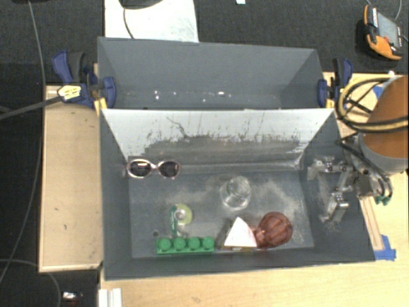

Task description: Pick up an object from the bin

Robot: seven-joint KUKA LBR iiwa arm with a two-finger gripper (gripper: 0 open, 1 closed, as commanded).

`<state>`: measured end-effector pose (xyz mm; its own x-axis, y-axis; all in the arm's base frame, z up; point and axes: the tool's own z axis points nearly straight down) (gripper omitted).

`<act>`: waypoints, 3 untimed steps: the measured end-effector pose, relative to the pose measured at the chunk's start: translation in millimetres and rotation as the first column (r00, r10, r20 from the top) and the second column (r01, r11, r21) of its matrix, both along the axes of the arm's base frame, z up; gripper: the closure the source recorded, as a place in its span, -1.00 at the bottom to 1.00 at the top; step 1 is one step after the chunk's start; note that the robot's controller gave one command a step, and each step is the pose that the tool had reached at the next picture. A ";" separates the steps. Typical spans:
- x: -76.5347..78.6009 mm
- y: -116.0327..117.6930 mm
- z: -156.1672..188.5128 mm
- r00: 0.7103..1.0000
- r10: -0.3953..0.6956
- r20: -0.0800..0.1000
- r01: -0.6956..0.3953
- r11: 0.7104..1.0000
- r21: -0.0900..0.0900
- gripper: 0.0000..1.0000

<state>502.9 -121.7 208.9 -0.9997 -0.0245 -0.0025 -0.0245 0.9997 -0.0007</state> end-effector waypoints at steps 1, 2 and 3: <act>0.0 0.0 0.0 1.000 0.001 0.000 -0.001 1.000 0.000 -1.00; 1.8 59.8 -44.3 0.998 -0.059 0.002 0.059 0.998 0.001 -1.00; 0.7 59.0 -44.0 0.997 -0.073 0.002 0.073 0.997 0.000 -1.00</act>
Offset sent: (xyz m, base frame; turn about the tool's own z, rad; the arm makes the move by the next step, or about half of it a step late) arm 0.0014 0.0587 -0.0442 0.0604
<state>503.7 -62.6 164.9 -0.9988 0.0489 -0.0044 0.0489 0.9988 -0.0005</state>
